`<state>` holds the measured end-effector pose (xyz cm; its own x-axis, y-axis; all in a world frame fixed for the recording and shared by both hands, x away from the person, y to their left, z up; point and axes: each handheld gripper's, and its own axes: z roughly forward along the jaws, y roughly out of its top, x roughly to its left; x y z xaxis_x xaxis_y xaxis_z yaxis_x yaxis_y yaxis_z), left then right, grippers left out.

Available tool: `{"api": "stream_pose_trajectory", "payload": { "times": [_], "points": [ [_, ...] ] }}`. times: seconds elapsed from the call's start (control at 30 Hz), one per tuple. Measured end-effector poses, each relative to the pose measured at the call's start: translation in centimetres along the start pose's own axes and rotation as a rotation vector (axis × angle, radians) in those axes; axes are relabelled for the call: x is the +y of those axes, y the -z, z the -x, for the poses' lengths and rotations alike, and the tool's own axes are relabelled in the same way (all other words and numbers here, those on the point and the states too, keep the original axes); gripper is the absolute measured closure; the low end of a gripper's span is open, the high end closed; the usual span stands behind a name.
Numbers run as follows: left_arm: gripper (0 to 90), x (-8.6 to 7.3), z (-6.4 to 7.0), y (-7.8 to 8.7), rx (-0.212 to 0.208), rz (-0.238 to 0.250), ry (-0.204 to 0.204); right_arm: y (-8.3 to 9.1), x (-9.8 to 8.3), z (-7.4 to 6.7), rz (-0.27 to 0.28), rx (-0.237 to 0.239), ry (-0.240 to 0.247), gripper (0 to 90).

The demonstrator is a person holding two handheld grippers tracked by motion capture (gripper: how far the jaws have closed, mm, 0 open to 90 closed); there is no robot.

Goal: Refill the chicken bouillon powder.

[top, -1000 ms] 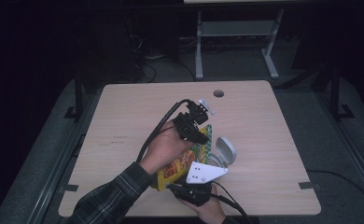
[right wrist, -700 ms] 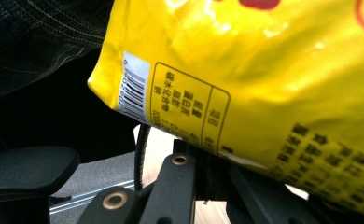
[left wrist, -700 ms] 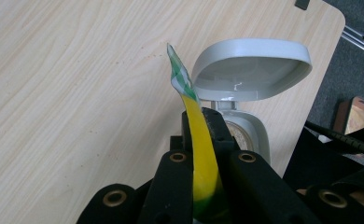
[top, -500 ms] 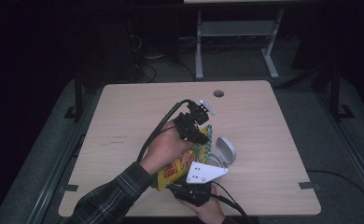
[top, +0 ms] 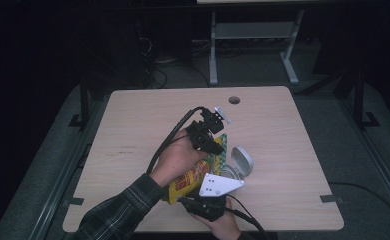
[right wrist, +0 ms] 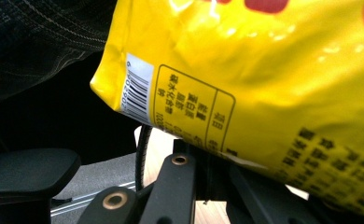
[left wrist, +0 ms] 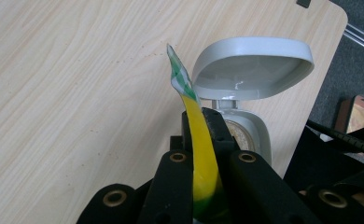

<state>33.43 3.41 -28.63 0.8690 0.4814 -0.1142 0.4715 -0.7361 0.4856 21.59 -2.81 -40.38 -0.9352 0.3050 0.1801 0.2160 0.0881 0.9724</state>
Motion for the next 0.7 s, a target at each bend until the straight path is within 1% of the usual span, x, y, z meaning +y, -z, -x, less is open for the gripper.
{"api": "stream_pose_trajectory", "payload": {
  "times": [0.3, 0.7],
  "points": [
    [89.7, 0.01, 0.03, -0.02, 0.002, -0.007, -0.004, -0.06, 0.01, -0.07, 0.005, 0.004, -0.011, 90.0],
    [89.7, -0.03, 0.04, -0.01, 0.002, 0.002, -0.001, -0.04, -0.02, -0.05, 0.002, 0.005, -0.005, 90.0]
  ]
}}
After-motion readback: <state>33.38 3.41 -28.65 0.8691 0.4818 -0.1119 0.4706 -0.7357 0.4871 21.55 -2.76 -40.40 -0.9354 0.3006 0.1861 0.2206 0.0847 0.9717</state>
